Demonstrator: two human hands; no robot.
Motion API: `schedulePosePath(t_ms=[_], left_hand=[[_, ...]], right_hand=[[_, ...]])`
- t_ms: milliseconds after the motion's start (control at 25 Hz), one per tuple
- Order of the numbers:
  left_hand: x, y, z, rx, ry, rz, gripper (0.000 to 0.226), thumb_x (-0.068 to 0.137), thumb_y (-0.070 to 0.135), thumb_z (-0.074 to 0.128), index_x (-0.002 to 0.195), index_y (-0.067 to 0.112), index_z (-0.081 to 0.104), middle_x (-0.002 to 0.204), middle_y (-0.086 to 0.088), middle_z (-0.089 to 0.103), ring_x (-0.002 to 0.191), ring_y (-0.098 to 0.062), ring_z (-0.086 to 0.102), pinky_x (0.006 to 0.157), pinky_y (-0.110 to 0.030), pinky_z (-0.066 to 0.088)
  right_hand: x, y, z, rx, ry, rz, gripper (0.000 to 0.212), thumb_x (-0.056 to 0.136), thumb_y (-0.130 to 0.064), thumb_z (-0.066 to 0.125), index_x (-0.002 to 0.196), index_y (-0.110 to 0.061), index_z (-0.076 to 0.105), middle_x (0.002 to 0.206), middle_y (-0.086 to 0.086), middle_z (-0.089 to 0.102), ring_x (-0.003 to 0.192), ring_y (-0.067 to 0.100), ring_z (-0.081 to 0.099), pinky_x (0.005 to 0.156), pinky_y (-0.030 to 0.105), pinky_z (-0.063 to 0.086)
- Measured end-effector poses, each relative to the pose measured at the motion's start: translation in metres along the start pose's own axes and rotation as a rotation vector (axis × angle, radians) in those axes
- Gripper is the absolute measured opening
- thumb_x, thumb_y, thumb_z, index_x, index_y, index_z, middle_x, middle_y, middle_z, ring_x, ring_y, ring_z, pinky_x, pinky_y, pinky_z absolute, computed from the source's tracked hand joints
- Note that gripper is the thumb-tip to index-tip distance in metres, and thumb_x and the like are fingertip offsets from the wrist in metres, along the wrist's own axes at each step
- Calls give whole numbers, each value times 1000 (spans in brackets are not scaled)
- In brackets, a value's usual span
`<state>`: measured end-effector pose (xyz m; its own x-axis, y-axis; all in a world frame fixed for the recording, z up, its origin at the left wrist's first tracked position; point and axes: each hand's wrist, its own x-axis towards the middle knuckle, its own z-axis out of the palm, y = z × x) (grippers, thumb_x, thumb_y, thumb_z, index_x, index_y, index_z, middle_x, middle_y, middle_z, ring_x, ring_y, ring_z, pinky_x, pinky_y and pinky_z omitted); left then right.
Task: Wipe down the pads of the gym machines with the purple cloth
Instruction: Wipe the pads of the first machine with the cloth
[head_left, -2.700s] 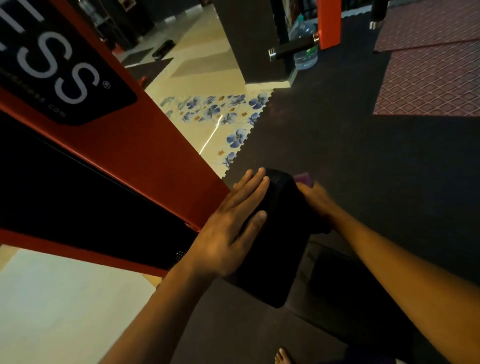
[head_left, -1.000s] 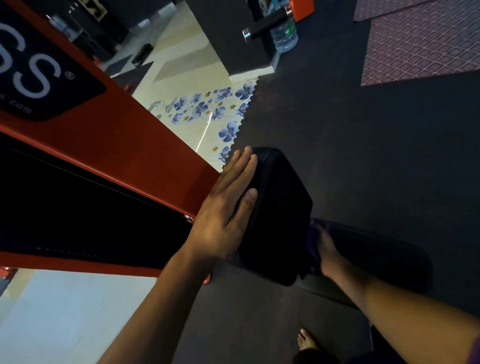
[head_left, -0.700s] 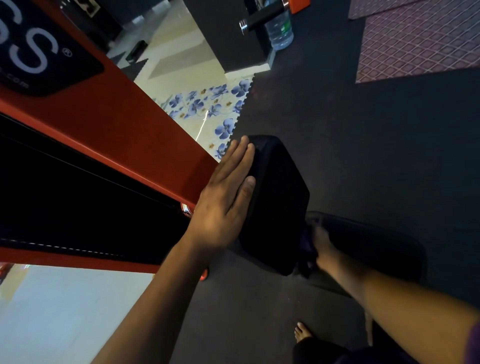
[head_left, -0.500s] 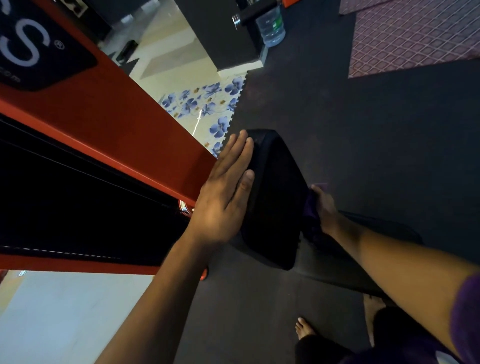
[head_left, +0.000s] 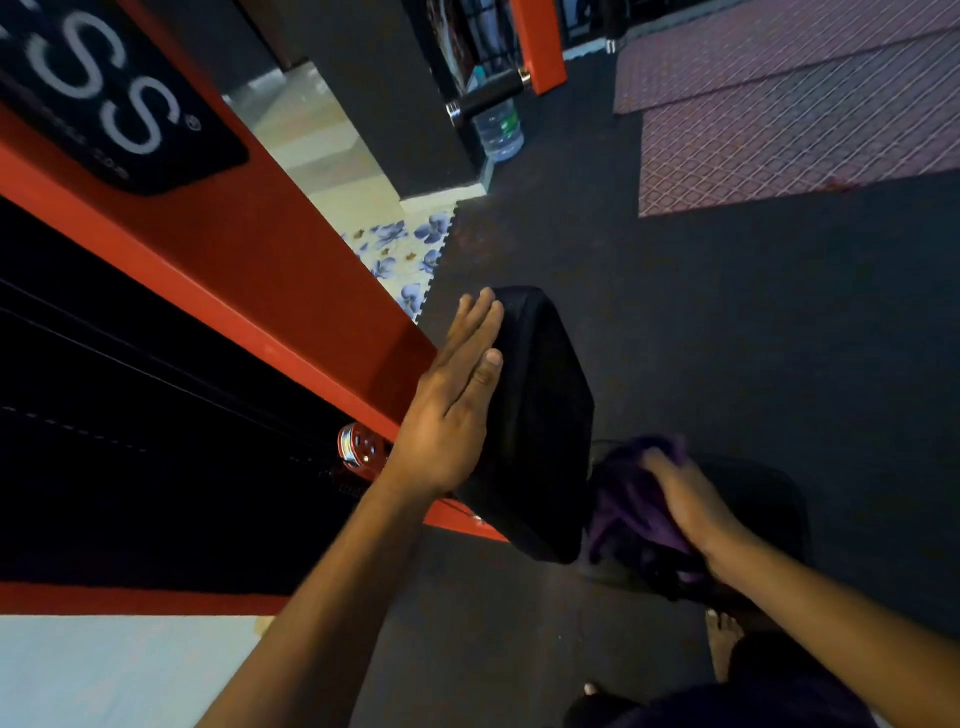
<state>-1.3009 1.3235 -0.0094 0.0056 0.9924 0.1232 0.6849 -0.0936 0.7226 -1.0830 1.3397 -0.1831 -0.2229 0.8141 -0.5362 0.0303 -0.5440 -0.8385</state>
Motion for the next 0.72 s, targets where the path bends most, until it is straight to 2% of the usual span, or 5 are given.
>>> schedulePosePath(t_ms=[160, 280, 360, 520, 720], left_hand=[[3, -3, -10, -8, -106, -8, 48, 113, 26, 32, 161, 22, 31, 170, 18, 18, 153, 9, 5, 125, -14, 5], [4, -6, -6, -106, -50, -24, 48, 112, 27, 33, 160, 20, 34, 169, 16, 22, 156, 3, 10, 129, -25, 8], [2, -7, -1, -130, -21, -36, 51, 111, 32, 33, 160, 20, 35, 169, 16, 24, 156, 2, 11, 127, -24, 10], [2, -6, -1, -122, -18, -35, 49, 112, 32, 33, 160, 21, 36, 168, 17, 25, 154, 5, 13, 126, -19, 11], [-2, -3, -2, -139, -11, -3, 46, 113, 27, 34, 158, 19, 38, 167, 16, 28, 154, 5, 15, 125, -16, 11]], right_hand=[[-79, -43, 34, -8, 101, -659, 25, 99, -25, 61, 120, -12, 53, 108, -10, 62, 97, -9, 64, 83, 17, 52], [-86, -23, 80, -305, 13, -989, 54, 95, -43, 64, 136, -15, 44, 138, -1, 49, 129, 10, 51, 106, 31, 48], [-62, -28, 96, -333, 105, -1121, 47, 98, -45, 58, 133, -17, 46, 142, 8, 46, 130, 27, 49, 109, 42, 45], [13, -115, 94, -250, 322, -1010, 50, 97, -50, 43, 120, -10, 62, 123, 11, 59, 120, 27, 53, 104, 46, 43], [47, -61, 81, -234, 331, -792, 29, 95, -50, 49, 123, -50, 56, 123, -3, 58, 117, 16, 57, 101, 52, 47]])
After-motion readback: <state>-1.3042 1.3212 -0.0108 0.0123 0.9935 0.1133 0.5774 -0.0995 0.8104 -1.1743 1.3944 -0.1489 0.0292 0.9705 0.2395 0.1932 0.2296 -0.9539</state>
